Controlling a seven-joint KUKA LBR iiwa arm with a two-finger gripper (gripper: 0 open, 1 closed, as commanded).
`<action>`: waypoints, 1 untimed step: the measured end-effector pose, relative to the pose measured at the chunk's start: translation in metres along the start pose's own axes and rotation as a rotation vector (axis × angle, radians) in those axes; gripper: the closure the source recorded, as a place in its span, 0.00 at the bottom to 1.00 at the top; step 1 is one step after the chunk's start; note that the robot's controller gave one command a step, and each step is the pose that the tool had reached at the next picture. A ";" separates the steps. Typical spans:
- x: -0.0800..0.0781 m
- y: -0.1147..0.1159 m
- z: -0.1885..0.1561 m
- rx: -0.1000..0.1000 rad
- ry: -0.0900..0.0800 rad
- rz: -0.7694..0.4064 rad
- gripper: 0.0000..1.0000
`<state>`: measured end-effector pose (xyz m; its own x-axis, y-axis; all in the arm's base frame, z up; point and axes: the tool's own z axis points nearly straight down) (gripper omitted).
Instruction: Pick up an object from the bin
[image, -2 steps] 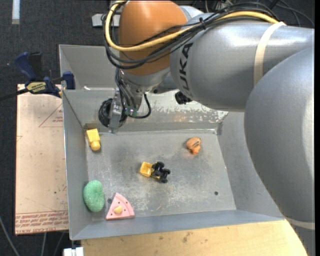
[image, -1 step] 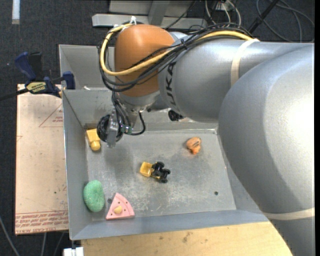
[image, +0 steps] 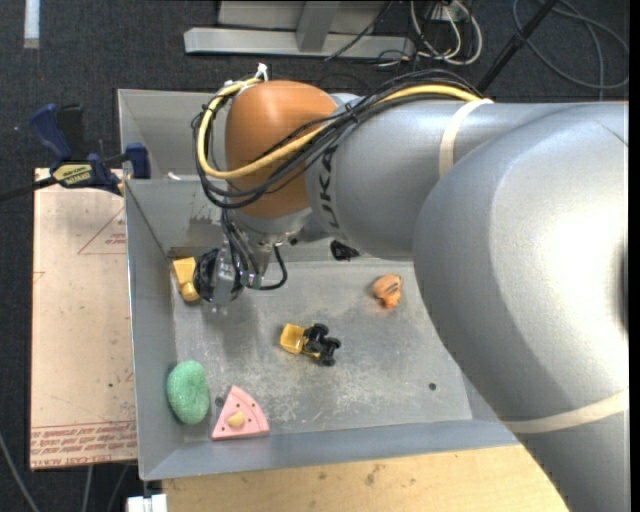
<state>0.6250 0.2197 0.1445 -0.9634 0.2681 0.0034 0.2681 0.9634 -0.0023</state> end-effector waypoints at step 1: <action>0.002 0.011 -0.062 -0.002 -0.001 -0.002 1.00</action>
Offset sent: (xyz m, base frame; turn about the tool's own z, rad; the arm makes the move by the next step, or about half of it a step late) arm 0.0023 0.0134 0.0511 -0.0061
